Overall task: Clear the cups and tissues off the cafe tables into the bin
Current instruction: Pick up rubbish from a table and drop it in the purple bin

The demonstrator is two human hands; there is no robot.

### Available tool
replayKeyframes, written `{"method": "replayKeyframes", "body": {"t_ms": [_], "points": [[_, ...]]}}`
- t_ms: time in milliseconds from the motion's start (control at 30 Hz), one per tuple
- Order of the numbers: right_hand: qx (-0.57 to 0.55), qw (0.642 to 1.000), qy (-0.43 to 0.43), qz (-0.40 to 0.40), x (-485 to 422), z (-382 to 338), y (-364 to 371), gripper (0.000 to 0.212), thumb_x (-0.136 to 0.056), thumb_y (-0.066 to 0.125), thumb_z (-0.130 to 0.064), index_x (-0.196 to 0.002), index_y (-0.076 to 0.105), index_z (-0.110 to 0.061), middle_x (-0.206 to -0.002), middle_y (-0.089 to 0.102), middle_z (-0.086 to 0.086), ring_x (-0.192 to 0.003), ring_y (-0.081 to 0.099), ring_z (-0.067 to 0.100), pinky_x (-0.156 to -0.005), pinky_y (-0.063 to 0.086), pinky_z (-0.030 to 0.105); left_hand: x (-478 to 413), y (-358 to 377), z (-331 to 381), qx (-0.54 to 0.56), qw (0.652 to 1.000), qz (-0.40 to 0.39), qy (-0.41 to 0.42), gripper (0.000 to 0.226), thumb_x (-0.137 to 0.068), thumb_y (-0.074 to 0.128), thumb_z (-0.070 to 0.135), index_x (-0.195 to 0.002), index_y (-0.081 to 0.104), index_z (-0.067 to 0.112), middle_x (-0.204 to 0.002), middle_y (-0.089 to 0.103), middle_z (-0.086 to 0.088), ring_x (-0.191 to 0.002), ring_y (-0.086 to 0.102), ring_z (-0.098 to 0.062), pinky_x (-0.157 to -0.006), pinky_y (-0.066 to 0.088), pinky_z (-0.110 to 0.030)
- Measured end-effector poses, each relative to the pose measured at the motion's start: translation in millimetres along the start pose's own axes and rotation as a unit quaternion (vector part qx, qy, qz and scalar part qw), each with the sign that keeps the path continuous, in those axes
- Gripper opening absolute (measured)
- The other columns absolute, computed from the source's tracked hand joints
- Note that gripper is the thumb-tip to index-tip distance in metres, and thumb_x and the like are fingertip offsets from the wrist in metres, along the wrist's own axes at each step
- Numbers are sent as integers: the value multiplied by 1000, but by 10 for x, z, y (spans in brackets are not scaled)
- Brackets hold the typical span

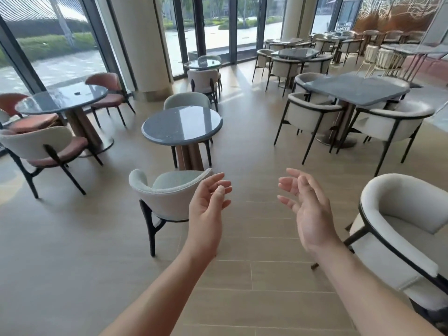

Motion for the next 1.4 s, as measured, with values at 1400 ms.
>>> {"method": "replayKeyframes", "body": {"t_ms": [1400], "points": [[0,998,49,-38,-10816,2978,353,66,-75,70,-78,-123,69,-33,-119,69,3,-120,64,16,-98,54,45,-10086,3417,-3131,-2,1000,29,-7,32,-91,59,32,-120,69,21,-112,72,-5,-111,69,-21,-89,58,-33]]}}
Point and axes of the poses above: each hand's wrist, its own x-axis away from the middle knuckle, its own y-axis out of the palm, z = x × y, the point moved 6 cm from there along -x, towards the middle knuckle
